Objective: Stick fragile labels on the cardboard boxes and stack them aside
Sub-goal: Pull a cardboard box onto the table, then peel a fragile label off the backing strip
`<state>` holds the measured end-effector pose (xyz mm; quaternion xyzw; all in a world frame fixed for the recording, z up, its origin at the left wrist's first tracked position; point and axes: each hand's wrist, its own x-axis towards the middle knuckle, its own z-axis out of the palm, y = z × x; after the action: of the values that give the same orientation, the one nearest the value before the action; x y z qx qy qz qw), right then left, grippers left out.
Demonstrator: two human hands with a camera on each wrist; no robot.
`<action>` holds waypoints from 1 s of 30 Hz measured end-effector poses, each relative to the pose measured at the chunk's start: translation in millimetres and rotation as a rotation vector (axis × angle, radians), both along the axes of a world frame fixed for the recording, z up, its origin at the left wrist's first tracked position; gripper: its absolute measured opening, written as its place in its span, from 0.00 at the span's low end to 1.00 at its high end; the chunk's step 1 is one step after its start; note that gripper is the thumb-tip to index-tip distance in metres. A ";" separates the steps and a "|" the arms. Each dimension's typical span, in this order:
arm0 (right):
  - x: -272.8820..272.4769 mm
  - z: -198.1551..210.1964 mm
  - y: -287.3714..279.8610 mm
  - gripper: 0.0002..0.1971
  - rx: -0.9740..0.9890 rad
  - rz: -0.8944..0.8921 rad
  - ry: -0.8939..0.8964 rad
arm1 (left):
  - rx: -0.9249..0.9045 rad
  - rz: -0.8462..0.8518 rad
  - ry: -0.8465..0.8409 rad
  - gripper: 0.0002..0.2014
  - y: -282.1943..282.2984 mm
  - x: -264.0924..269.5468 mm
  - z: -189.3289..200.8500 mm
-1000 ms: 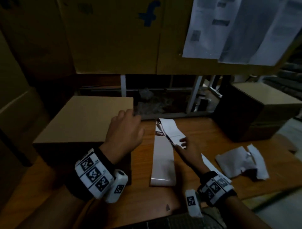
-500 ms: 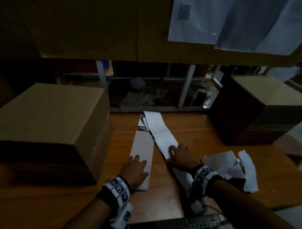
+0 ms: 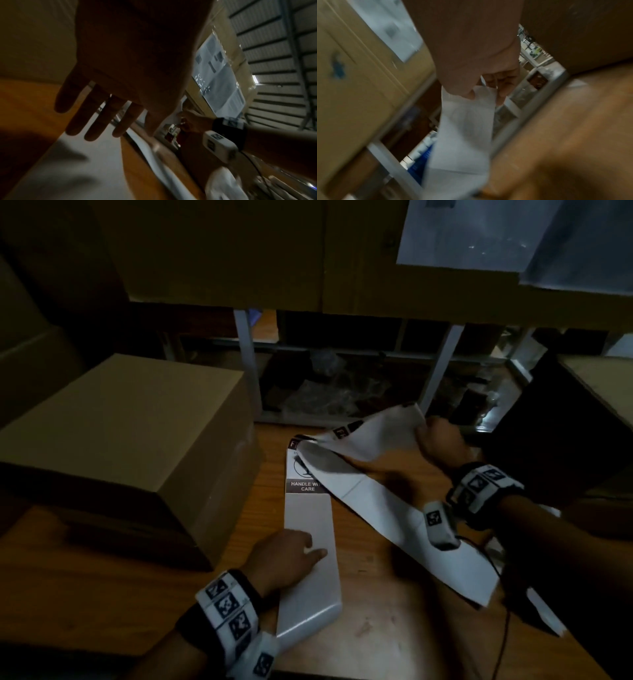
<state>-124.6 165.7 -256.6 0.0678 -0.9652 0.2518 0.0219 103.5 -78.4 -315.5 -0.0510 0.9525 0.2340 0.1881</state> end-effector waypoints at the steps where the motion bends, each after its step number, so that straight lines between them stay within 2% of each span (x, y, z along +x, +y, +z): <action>1: -8.1 4.3 -1.1 0.18 -0.047 -0.020 0.014 | 0.004 0.035 0.001 0.21 -9.4 -13.3 3.1; 4: -24.0 21.6 1.9 0.17 -0.177 -0.100 0.108 | 0.045 0.159 0.039 0.19 -35.6 -63.3 5.1; 6: -33.2 29.9 7.7 0.15 -0.284 -0.169 0.122 | 0.107 0.236 0.096 0.15 -45.2 -92.5 8.3; 8: -42.9 32.6 11.9 0.15 -0.330 -0.243 0.131 | 0.096 0.279 0.122 0.14 -49.7 -117.6 9.6; 12: -75.4 -3.5 20.5 0.17 -0.353 -0.408 0.149 | 0.246 0.448 0.121 0.14 -56.9 -154.6 -2.8; 15: -62.2 -18.3 -4.0 0.17 -0.307 -0.502 0.213 | 0.411 0.536 0.119 0.13 -59.8 -177.9 -16.7; 17: -36.6 -29.5 -33.9 0.15 -0.235 -0.368 0.265 | 0.503 0.536 0.107 0.11 -56.9 -187.1 -22.1; 19: -5.0 -47.2 -65.4 0.12 -0.231 -0.115 0.255 | 0.613 0.533 0.068 0.07 -51.1 -189.1 -25.3; 21: 18.5 -69.5 -89.5 0.09 -0.197 0.139 0.163 | 0.725 0.528 0.038 0.09 -48.1 -190.3 -34.4; 23: 28.8 -90.9 -102.1 0.16 -0.040 0.310 0.028 | 0.815 0.549 0.035 0.08 -46.7 -187.3 -38.7; 25: 30.3 -102.1 -107.5 0.24 0.125 0.345 -0.105 | 0.889 0.577 0.041 0.06 -47.5 -184.0 -38.0; 26: 29.0 -105.4 -106.9 0.25 0.198 0.322 -0.145 | 0.917 0.591 0.041 0.06 -49.0 -182.0 -37.3; 28: 20.7 -108.0 -99.5 0.23 0.245 0.214 -0.189 | 0.959 0.608 0.046 0.08 -52.8 -176.3 -35.3; 30: 8.3 -107.5 -86.5 0.19 0.208 0.088 -0.168 | 0.991 0.642 0.056 0.11 -56.7 -169.6 -34.9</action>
<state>-116.3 79.1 -364.1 0.0908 -0.9805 0.1559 -0.0773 -66.1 -135.1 -350.4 -0.2364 0.6711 0.6976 0.0843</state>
